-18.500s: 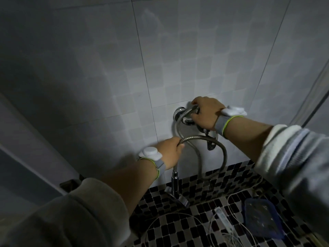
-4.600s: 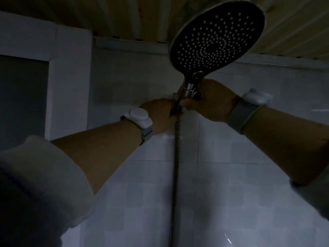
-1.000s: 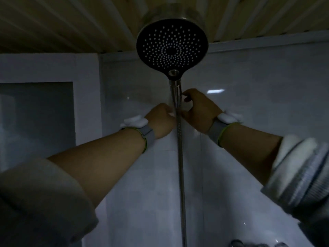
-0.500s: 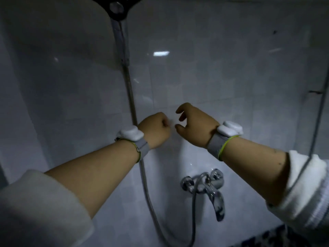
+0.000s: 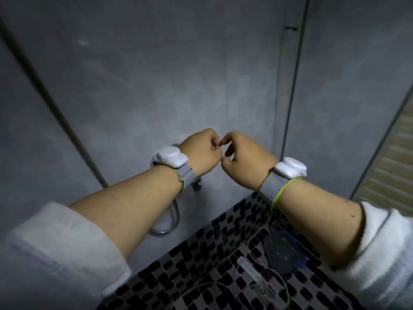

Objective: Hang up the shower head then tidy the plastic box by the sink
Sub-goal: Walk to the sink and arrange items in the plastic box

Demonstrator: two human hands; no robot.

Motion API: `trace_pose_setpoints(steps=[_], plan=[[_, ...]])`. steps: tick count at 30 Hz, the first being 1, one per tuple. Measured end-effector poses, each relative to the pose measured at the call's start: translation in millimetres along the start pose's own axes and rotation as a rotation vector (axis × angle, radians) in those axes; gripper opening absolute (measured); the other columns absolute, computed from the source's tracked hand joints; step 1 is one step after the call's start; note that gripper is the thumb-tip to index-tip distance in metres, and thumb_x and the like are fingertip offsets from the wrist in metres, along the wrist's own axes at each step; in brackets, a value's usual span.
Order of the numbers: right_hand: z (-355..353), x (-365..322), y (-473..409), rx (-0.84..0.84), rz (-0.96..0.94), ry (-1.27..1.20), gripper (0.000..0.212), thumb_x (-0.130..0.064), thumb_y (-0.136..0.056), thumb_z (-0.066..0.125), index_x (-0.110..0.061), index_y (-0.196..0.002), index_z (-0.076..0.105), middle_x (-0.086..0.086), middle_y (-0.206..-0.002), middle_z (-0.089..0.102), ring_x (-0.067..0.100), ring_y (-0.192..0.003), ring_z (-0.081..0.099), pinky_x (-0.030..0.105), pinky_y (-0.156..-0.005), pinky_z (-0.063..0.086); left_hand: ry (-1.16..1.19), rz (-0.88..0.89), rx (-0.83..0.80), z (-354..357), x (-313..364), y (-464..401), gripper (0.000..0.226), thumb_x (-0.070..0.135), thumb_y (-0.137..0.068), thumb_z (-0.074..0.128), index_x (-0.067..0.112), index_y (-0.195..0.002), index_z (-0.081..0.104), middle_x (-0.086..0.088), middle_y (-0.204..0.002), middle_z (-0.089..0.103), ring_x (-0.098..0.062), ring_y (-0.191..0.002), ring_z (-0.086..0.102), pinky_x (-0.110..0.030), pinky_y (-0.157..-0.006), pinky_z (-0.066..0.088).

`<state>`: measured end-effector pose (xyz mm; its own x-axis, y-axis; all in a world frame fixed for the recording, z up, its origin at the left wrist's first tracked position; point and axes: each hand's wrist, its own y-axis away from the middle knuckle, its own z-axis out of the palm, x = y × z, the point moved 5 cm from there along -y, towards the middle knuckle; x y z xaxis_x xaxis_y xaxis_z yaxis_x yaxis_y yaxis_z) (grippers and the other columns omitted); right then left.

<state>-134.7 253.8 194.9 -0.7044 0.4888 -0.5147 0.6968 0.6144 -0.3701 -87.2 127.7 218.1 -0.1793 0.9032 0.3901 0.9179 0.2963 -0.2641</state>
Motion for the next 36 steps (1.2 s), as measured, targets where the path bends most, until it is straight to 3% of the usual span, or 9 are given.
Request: trace_pose_setpoints(steps=[6,13,16,27,33,36], plan=[[-34.1,102.5,79.5,-0.022,0.254,-0.018,0.039,-0.039,-0.083,0.057,-0.031,-0.120,0.046,-0.013,-0.103,0.058,0.015,-0.087,0.061,0.032,-0.076,0.050,0.027,0.123,-0.181,97.8,78.9,7.0,0.012,0.028,-0.088,0.053,0.029,-0.099,0.058,0.009,-0.093,0.061,-0.016,-0.082,0.059,-0.026,-0.069,0.043],[-69.7,178.7,171.2,0.072,0.466,0.015,0.025,-0.037,-0.084,0.060,-0.028,-0.106,0.054,-0.007,-0.098,0.062,0.019,-0.088,0.061,0.031,-0.074,0.049,0.030,0.260,-0.335,190.3,168.2,31.1,0.011,0.027,-0.084,0.057,0.030,-0.095,0.059,0.012,-0.080,0.058,-0.019,-0.085,0.061,-0.026,-0.070,0.043],[-77.9,198.4,207.3,0.103,0.570,0.025,0.020,-0.036,-0.083,0.061,-0.029,-0.102,0.057,-0.006,-0.101,0.061,0.019,-0.089,0.061,0.031,-0.076,0.050,0.023,0.326,-0.408,223.9,197.1,43.6,0.010,0.028,-0.084,0.058,0.030,-0.094,0.058,0.010,-0.084,0.061,-0.019,-0.084,0.061,-0.026,-0.068,0.042],[-69.6,204.3,300.3,0.232,0.898,0.060,0.018,-0.036,-0.085,0.060,-0.029,-0.102,0.058,-0.005,-0.107,0.057,0.018,-0.095,0.060,0.035,-0.085,0.052,0.046,0.604,-0.628,287.0,231.9,89.5,0.009,0.026,-0.083,0.056,0.028,-0.091,0.057,0.007,-0.083,0.064,-0.020,-0.081,0.062,-0.028,-0.069,0.048],[-37.1,175.8,367.8,0.337,1.129,0.047,0.016,-0.034,-0.084,0.061,-0.029,-0.100,0.058,-0.004,-0.103,0.059,0.017,-0.094,0.060,0.035,-0.086,0.051,0.058,0.752,-0.776,318.6,225.5,143.6,0.006,0.023,-0.085,0.056,0.027,-0.090,0.056,0.007,-0.085,0.061,-0.022,-0.084,0.061,-0.026,-0.069,0.044],[-22.8,155.5,407.7,0.387,1.247,0.041,0.017,-0.034,-0.086,0.061,-0.028,-0.102,0.059,-0.006,-0.102,0.058,0.016,-0.091,0.059,0.029,-0.079,0.048,0.054,0.852,-0.838,334.5,223.0,177.0,0.007,0.023,-0.086,0.054,0.027,-0.091,0.056,0.004,-0.088,0.062,-0.025,-0.084,0.061,-0.030,-0.072,0.049]])
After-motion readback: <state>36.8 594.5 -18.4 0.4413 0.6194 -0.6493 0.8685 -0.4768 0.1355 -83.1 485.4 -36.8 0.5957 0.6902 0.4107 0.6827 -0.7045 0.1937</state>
